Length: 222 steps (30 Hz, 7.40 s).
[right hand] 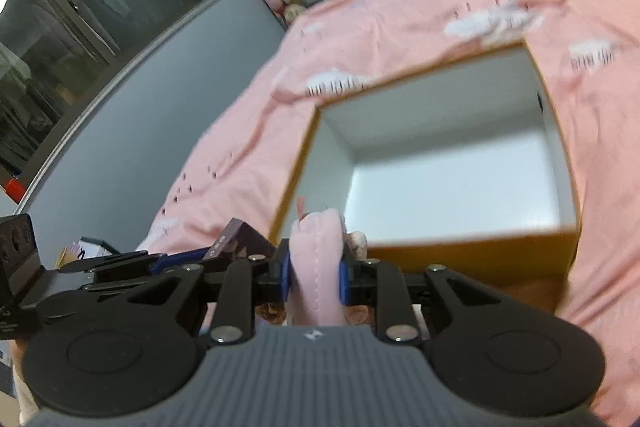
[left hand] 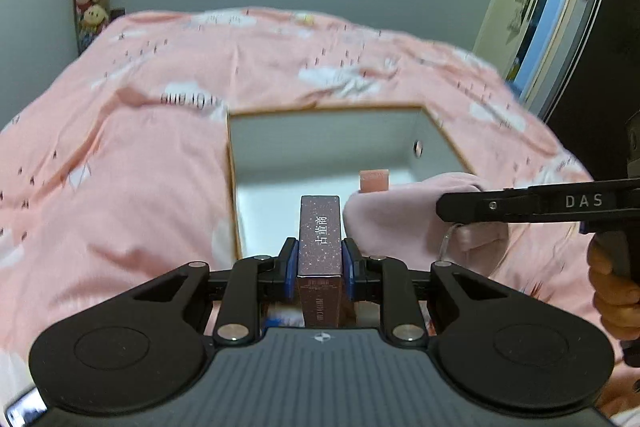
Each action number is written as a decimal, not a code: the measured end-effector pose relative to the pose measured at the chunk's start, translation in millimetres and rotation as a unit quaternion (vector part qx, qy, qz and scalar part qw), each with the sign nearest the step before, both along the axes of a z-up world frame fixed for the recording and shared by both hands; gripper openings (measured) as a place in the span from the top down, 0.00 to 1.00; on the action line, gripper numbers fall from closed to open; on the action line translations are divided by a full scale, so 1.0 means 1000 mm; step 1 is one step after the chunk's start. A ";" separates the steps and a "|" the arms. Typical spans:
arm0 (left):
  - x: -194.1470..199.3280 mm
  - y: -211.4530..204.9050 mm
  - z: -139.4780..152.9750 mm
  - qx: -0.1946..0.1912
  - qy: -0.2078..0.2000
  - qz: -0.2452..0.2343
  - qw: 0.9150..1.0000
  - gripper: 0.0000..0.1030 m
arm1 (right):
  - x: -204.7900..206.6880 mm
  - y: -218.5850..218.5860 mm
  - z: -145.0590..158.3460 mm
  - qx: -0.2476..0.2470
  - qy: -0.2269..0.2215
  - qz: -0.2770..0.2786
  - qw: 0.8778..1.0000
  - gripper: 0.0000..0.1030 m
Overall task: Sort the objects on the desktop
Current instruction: 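Lower the pouch and card box into the shoebox with both tools and release, then grasp the dark gray box with the left tool while the right tool grasps the pink card case, then carry the gray box and pink card case into the shoebox with both tools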
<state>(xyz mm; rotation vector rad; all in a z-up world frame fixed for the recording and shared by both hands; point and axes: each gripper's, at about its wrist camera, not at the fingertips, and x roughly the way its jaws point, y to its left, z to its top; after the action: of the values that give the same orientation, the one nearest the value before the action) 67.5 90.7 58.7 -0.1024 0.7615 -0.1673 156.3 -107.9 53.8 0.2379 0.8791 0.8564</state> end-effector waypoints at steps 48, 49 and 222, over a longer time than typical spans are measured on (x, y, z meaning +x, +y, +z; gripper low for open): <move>0.097 -0.008 -0.094 0.096 0.121 0.037 0.987 0.73 | 0.126 0.092 -0.095 -0.079 0.162 0.011 0.984 0.76; 0.098 -0.008 -0.094 0.093 0.122 0.036 0.987 0.73 | 0.126 0.094 -0.095 -0.080 0.161 0.012 0.984 0.76; 0.073 -0.018 0.013 -0.034 0.061 -0.020 0.997 0.63 | 0.060 -0.008 0.019 0.033 0.036 0.009 0.999 0.81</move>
<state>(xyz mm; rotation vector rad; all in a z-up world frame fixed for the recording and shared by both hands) 140.9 72.8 71.3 -0.1631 0.8798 -0.2269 216.6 -116.0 72.4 0.3203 0.9215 0.8991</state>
